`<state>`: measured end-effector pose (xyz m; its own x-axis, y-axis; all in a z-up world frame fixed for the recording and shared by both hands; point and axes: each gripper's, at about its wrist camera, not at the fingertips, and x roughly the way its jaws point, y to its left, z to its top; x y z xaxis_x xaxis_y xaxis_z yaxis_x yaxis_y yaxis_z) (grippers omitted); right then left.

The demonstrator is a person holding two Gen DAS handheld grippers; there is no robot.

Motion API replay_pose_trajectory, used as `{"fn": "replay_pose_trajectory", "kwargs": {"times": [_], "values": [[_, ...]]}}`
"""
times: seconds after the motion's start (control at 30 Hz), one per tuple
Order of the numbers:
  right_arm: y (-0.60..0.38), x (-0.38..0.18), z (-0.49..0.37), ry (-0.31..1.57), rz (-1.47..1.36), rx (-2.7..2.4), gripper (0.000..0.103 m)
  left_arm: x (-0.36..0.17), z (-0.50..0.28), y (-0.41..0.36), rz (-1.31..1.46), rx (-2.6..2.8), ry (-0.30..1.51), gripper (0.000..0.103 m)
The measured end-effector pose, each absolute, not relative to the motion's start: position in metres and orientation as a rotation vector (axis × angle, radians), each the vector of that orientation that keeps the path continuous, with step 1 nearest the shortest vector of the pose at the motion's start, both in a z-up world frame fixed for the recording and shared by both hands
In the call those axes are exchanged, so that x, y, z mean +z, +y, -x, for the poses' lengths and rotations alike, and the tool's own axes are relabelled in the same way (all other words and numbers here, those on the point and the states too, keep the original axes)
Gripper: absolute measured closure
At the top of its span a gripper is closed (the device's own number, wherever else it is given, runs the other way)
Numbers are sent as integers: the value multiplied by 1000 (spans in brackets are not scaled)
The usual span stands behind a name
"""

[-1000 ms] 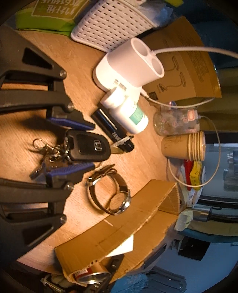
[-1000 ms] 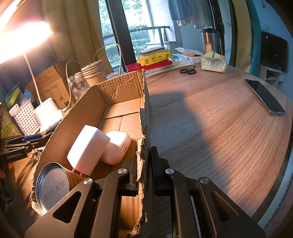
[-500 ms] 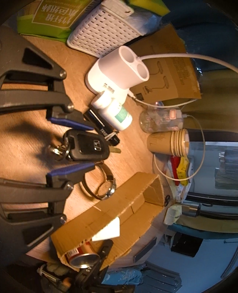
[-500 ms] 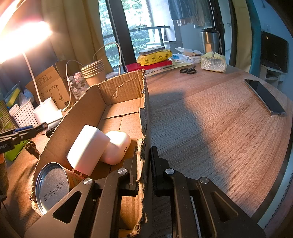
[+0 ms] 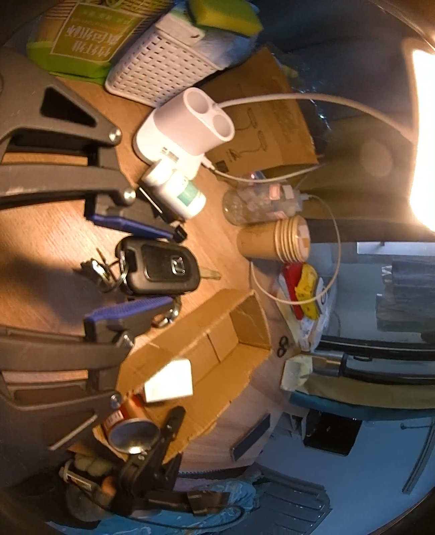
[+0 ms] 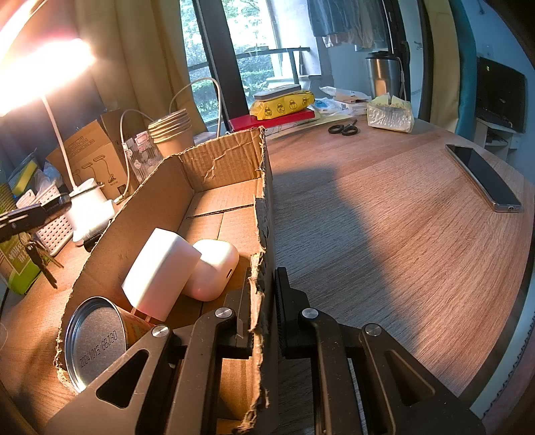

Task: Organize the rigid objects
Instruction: 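Carry the car key with the left tool and lower it into the box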

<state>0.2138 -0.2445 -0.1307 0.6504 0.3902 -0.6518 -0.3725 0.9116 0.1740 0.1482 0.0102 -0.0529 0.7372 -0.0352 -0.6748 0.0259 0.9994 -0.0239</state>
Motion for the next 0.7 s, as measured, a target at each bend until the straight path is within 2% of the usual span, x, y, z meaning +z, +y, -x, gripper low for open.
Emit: {"fn": "replay_pose_trajectory", "kwargs": {"times": [0.37, 0.7], "values": [[-244, -131, -214, 746, -25, 433, 92, -23, -151, -27, -37, -109, 675, 65], [-245, -130, -214, 746, -25, 433, 91, -18, -159, -50, -65, -152, 660, 65]]}}
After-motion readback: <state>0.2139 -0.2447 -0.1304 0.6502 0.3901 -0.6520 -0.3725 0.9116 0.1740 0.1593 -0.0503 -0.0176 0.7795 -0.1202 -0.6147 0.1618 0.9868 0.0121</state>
